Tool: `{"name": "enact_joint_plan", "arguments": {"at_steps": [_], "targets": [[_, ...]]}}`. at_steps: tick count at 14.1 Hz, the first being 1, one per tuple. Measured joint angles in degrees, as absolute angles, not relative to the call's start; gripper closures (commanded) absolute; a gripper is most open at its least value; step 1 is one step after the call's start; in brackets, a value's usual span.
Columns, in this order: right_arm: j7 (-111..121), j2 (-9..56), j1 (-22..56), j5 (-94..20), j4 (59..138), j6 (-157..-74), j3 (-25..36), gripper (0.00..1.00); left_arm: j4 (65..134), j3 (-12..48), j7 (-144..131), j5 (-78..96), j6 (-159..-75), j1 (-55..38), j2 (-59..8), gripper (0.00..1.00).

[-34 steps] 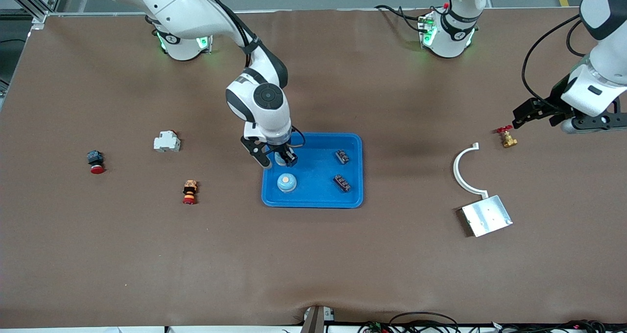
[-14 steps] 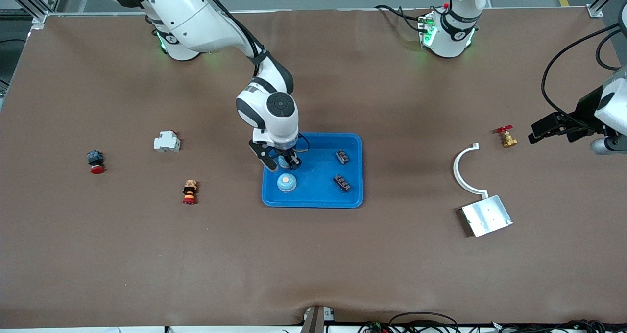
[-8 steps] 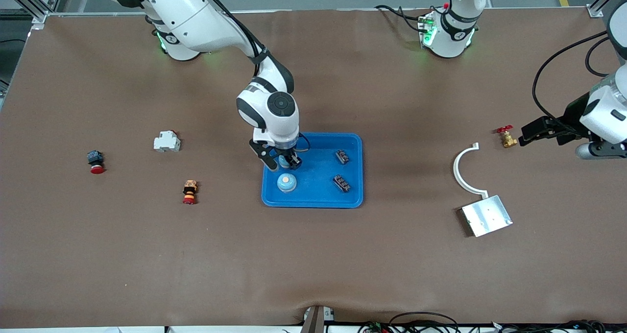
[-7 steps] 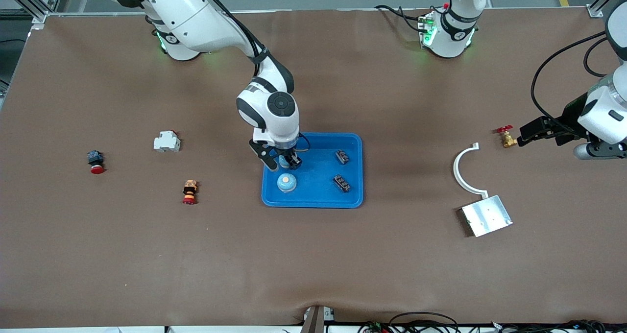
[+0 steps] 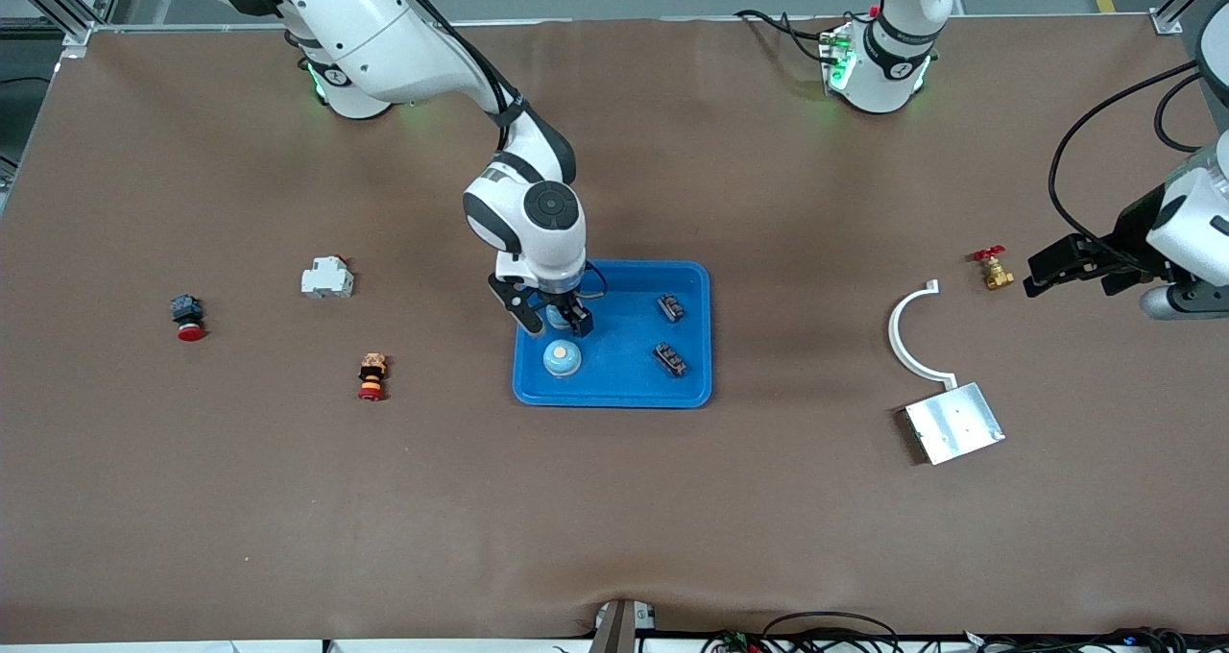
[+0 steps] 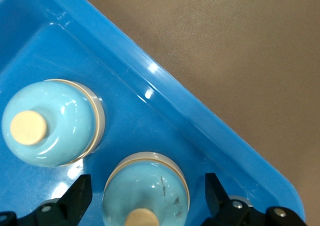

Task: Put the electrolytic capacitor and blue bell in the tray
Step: 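Lower the bell beside the first bell and open the right gripper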

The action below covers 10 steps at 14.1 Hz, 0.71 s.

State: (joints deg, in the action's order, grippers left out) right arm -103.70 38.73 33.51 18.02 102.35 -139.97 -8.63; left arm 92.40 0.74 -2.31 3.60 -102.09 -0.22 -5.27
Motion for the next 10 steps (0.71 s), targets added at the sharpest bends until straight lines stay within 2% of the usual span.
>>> {"name": "enact_joint_plan", "arguments": {"at_steps": [6,10], "targets": [[-103.3,38.7,33.4,18.1,101.1,-139.8,-8.0,0.0,87.6,0.6,-2.3,0.0,-100.9,-0.3,-5.5,0.0],[-101.3,38.6,33.0,18.0,98.0,-133.8,-8.0,0.0,83.0,0.6,-2.3,-0.1,-95.3,-0.2,-5.3,0.0]]}}
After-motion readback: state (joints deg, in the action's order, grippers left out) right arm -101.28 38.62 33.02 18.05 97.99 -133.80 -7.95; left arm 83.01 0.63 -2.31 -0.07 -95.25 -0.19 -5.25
